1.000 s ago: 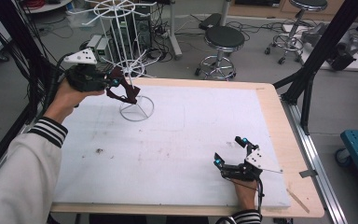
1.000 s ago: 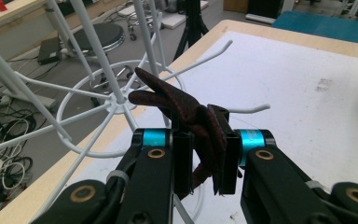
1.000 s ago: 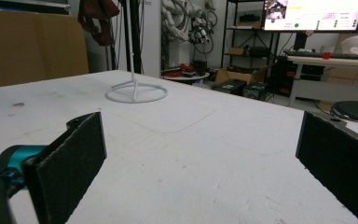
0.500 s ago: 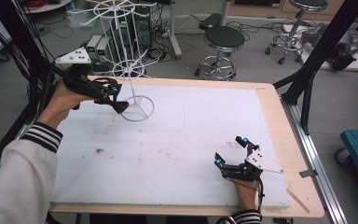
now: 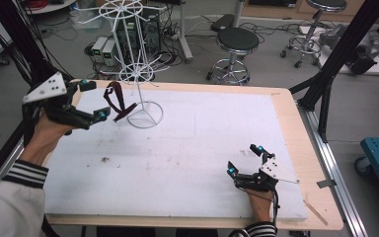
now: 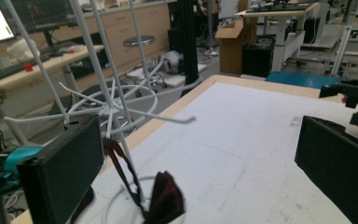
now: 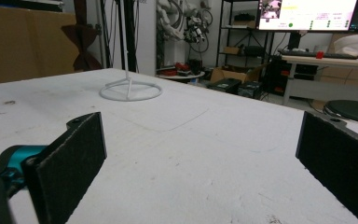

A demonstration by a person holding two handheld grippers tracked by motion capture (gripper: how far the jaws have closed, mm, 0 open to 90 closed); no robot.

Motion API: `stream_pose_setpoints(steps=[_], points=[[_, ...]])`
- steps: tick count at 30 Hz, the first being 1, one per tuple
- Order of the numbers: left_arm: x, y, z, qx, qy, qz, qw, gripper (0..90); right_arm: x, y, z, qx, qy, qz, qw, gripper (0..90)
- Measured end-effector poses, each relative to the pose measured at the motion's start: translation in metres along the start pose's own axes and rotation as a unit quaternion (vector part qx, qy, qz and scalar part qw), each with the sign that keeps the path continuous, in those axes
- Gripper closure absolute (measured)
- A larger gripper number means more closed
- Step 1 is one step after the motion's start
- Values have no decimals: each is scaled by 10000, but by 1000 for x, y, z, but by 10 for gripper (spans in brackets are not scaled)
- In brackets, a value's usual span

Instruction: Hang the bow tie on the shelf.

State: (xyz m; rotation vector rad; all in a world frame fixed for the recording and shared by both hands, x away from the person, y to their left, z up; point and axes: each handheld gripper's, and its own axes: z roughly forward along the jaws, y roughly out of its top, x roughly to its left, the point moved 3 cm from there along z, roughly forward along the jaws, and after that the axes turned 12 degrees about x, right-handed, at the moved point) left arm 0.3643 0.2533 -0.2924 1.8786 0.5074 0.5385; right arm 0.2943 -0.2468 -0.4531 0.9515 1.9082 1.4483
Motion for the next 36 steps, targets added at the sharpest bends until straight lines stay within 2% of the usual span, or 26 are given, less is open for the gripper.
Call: stream_pose_setpoints(steps=[4, 8, 11, 15, 17, 20, 22, 25, 31, 35, 36], points=[[-16, -30, -8, -171, 167, 12, 9997, 17, 0, 0, 0, 6, 2, 20, 10000, 8], [-33, -61, -9, -302, 308, -54, 9991, 17, 0, 0, 0, 9, -27, -25, 10000, 9], [-42, -80, -10, -320, 379, -175, 9986, 17, 0, 0, 0, 9, -54, -33, 10000, 8], [-49, -100, -14, -486, 554, -319, 9968, 17, 1, 0, 0, 18, -65, -26, 10000, 9], [-51, -111, -15, -477, 651, -340, 9962, 17, 1, 0, 0, 23, -69, -11, 10000, 9], [-54, -128, -15, -481, 685, -509, 9952, 17, 1, 0, 0, 2, -86, -49, 10000, 9], [-55, -138, -13, -487, 739, -551, 9945, 17, 1, 0, 0, 6, -90, -74, 9999, 9], [-57, -149, -10, -536, 891, -658, 9924, 17, 1, 0, 0, -30, -115, -86, 9999, 9], [-58, -158, -4, -443, 986, -674, 9919, 17, 1, -1, -1, -55, -137, -71, 9999, 9], [-59, -164, -2, -517, 1043, -688, 9908, 17, 2, -1, -1, -52, -129, -93, 9999, 9], [-59, -163, -2, -602, 1053, -669, 9904, 17, 2, -1, -1, -50, -131, -95, 9999, 9]])
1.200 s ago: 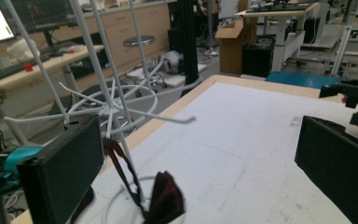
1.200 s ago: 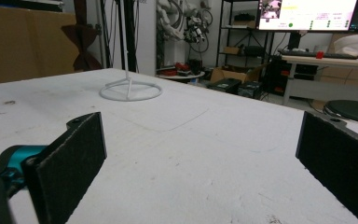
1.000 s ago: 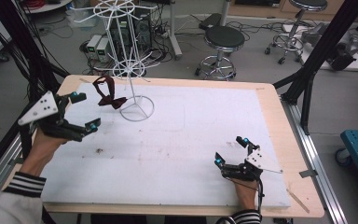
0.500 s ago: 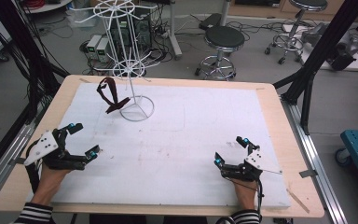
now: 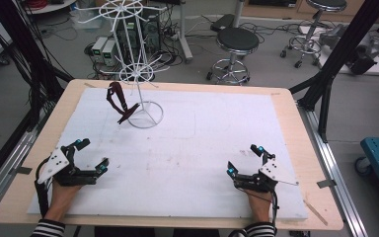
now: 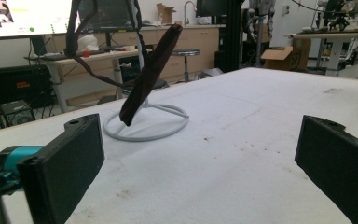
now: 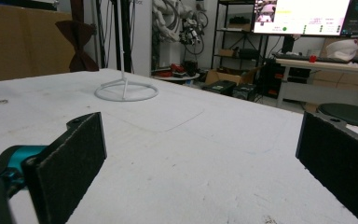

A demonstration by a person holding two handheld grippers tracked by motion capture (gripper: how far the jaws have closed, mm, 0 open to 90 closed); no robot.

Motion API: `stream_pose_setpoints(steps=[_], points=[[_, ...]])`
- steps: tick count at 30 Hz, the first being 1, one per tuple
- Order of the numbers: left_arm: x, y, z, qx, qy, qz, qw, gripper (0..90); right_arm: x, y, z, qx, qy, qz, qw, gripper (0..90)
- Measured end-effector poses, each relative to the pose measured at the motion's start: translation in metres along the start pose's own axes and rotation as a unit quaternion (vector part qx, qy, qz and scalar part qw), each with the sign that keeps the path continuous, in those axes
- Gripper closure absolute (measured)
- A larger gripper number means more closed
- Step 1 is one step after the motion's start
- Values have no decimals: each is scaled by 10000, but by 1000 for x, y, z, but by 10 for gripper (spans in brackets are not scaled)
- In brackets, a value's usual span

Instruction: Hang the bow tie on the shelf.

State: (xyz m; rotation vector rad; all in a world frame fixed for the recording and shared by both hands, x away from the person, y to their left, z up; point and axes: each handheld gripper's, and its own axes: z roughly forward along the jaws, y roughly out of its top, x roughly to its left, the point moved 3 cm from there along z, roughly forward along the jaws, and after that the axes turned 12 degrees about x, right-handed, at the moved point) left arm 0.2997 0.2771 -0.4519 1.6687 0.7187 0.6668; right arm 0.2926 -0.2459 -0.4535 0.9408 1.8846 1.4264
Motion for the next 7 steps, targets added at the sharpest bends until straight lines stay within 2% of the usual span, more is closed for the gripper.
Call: stream_pose_setpoints(steps=[4, 7], points=[[-1, -1, 0, -2, -5, 37, 10000, 17, 0, 0, 0, 5, 11, 0, 10000, 9], [0, -1, -1, -65, 42, -26, 10000, 17, 1, 0, 0, 14, 11, 6, 10000, 9]])
